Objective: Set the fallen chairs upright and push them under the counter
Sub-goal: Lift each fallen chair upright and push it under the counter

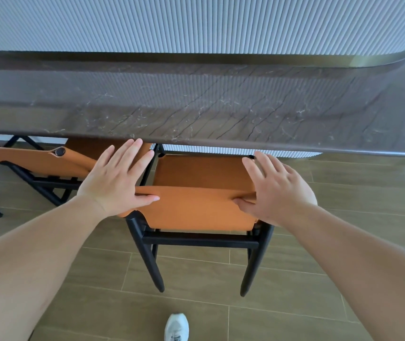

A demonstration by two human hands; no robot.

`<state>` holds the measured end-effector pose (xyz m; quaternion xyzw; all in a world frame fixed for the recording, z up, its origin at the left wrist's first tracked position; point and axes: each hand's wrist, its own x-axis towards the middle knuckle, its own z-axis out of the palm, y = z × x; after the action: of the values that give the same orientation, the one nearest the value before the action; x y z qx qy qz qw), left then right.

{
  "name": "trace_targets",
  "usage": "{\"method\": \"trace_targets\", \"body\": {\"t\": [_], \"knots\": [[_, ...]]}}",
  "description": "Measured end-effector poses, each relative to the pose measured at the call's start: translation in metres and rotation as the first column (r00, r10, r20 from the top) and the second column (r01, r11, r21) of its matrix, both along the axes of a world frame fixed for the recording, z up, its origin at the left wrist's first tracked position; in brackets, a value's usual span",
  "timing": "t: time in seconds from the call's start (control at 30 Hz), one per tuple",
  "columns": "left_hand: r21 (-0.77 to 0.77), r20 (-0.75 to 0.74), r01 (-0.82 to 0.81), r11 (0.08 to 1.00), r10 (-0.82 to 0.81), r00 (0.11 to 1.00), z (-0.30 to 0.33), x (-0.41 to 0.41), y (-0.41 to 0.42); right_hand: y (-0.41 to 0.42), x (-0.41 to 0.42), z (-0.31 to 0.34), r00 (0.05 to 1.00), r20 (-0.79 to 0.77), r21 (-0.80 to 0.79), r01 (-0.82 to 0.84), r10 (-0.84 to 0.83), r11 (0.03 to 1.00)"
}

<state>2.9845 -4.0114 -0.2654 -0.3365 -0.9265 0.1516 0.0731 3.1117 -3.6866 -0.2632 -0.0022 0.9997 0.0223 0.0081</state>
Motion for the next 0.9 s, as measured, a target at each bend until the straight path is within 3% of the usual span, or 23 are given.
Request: {"method": "trace_targets", "body": {"t": [0.9], "knots": [[-0.078,0.015,0.118,0.99,-0.117,0.993,0.025,-0.171,-0.003,-0.036,-0.099,0.022,0.994,-0.009,0.05,0.109,-0.109,0.993]]}}
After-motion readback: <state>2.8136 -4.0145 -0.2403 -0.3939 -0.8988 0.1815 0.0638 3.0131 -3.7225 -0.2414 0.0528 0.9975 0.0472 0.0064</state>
